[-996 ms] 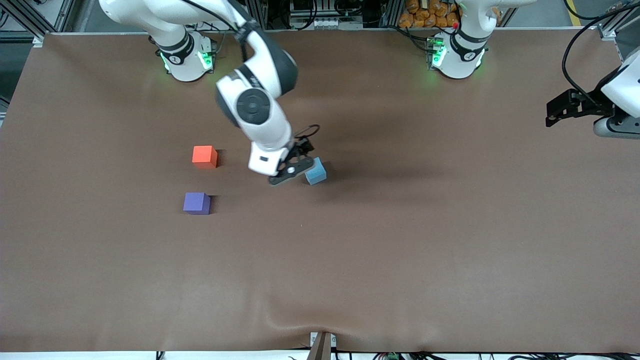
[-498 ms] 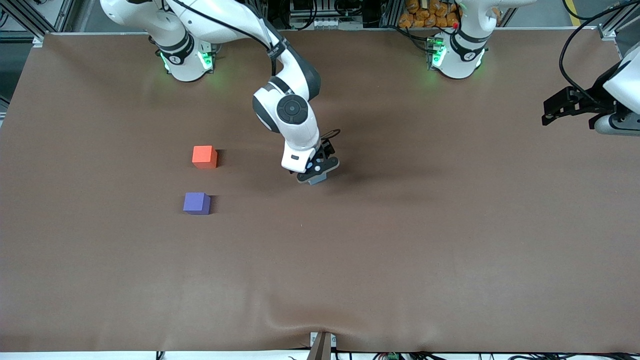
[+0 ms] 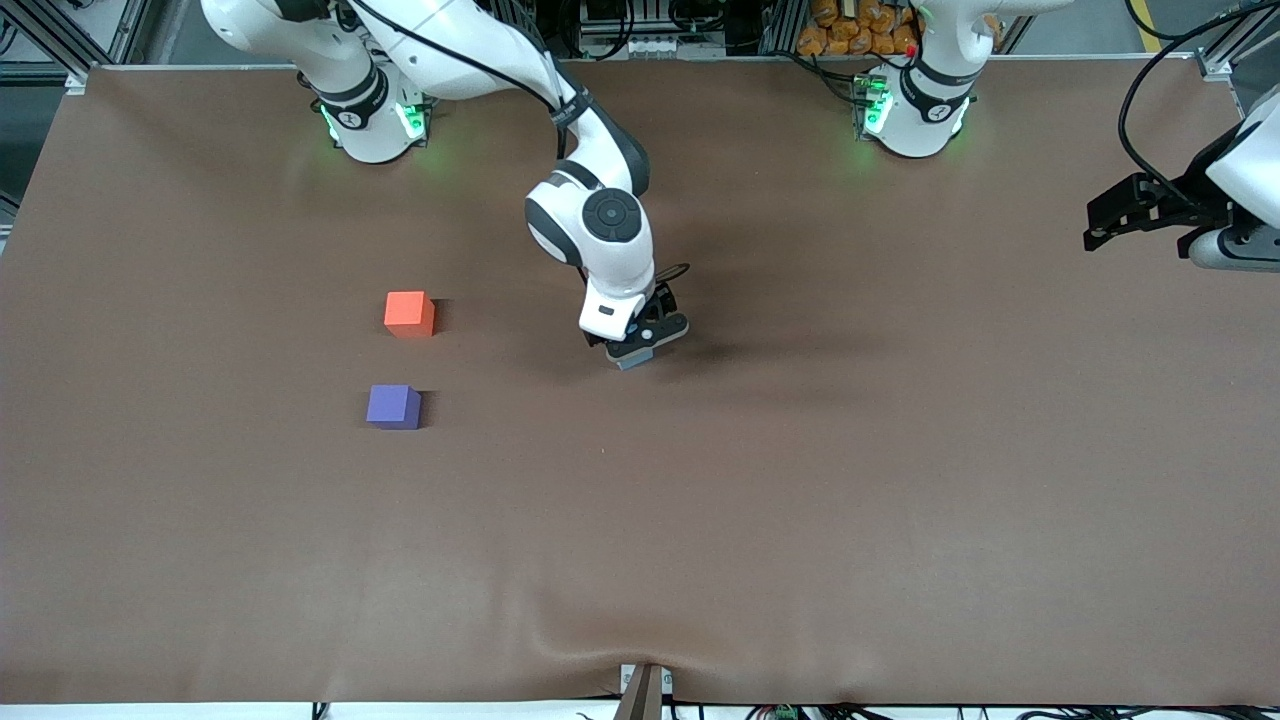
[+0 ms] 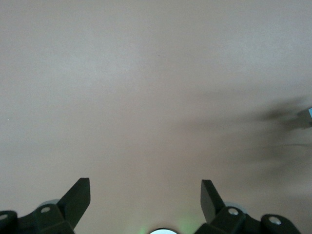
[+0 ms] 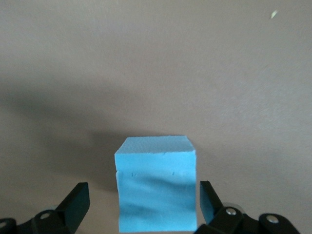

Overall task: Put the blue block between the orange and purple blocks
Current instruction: 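Close the right gripper on the light-blue block and lift it, then carry the light-blue block toward the gap between orange and purple blocks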

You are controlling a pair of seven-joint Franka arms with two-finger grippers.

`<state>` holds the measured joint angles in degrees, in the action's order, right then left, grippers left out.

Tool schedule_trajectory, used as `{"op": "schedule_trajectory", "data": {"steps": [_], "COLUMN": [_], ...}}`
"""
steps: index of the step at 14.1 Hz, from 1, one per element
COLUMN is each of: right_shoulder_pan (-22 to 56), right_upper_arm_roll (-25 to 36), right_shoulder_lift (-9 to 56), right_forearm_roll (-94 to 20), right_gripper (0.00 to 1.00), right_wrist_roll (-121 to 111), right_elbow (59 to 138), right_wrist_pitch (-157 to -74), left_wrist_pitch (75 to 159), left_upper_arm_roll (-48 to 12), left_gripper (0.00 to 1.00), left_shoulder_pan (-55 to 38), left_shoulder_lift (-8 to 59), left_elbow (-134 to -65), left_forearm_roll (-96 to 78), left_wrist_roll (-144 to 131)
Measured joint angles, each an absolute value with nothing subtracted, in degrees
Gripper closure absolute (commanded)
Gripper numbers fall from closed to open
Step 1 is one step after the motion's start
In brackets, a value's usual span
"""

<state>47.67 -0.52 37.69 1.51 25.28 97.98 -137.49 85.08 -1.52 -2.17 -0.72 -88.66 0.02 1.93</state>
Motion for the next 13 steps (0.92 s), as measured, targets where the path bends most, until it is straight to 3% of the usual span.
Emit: {"op": "schedule_trajectory", "data": {"steps": [1, 6, 8, 13], "right_shoulder_pan": [48.0, 47.3, 44.8, 33.2], "right_upper_arm_roll": [-0.5, 0.6, 1.0, 1.7], "right_shoulder_lift": [38.3, 37.6, 33.9, 17.6], "right_forearm_roll": [3.0, 5.6, 5.6, 2.2], "right_gripper": [1.0, 1.0, 1.0, 1.0], "right_wrist_roll": [25.8, 27.2, 28.0, 27.8], "right_elbow": [98.0, 96.1, 94.7, 96.0], "right_wrist_pitch": [-137.6, -136.0, -129.1, -107.9], "left_wrist_pitch": [85.1, 85.0, 85.0, 85.0], "left_upper_arm_roll": [-1.5, -1.5, -1.5, -1.3], "left_gripper": [0.0, 0.0, 0.0, 0.0], "left_shoulder_pan": [-2.2, -2.2, -2.2, -2.1], "left_shoulder_lift": [-0.7, -0.7, -0.7, -0.6], "left_elbow": [-88.7, -88.7, -88.8, -88.8], "left_forearm_roll": [0.0, 0.0, 0.0, 0.0], "left_wrist_roll": [1.9, 1.9, 1.9, 1.9]}}
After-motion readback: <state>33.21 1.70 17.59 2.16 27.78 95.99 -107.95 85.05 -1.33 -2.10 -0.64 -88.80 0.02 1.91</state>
